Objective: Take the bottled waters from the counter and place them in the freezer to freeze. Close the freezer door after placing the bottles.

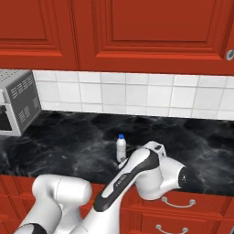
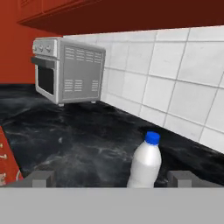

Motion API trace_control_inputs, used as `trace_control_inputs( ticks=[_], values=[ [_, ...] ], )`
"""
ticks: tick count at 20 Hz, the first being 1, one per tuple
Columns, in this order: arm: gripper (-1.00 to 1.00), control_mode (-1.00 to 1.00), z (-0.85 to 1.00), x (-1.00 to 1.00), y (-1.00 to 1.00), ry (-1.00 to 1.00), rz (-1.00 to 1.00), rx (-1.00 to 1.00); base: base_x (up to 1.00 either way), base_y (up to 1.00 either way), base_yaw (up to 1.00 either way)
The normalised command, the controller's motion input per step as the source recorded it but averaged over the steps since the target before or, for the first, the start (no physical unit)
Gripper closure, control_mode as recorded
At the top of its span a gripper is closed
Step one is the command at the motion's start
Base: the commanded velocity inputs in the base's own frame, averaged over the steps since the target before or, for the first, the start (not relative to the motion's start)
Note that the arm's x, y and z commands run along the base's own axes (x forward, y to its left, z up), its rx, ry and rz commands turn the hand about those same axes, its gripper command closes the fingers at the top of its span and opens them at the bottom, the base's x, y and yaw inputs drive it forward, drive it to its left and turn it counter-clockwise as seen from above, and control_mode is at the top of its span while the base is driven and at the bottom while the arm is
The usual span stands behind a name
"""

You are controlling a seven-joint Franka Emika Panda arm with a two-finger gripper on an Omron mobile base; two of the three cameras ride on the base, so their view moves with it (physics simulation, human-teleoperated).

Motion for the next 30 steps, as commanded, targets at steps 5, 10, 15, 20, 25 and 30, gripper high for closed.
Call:
trace_control_inputs(
  ticks=[5,10,15,20,25,30],
  values=[
    [-1.0,-1.0,-0.16,0.09,-0.01,-0.02,0.1,0.0,0.0,0.0,0.0],
    [-1.0,-1.0,-0.33,0.22,-0.01,0.0,0.05,0.0,0.0,0.0,0.0],
    [-1.0,-1.0,-0.15,0.31,0.0,-0.02,0.16,0.0,0.0,0.0,0.0],
    [-1.0,-1.0,-0.03,0.42,0.0,0.0,0.14,0.0,0.0,0.0,0.0],
    [-1.0,-1.0,-0.08,0.32,0.0,0.0,0.13,0.0,0.0,0.0,0.0],
    [-1.0,-1.0,0.0,0.22,0.0,0.06,0.03,0.0,0.0,0.0,0.0]
  ],
)
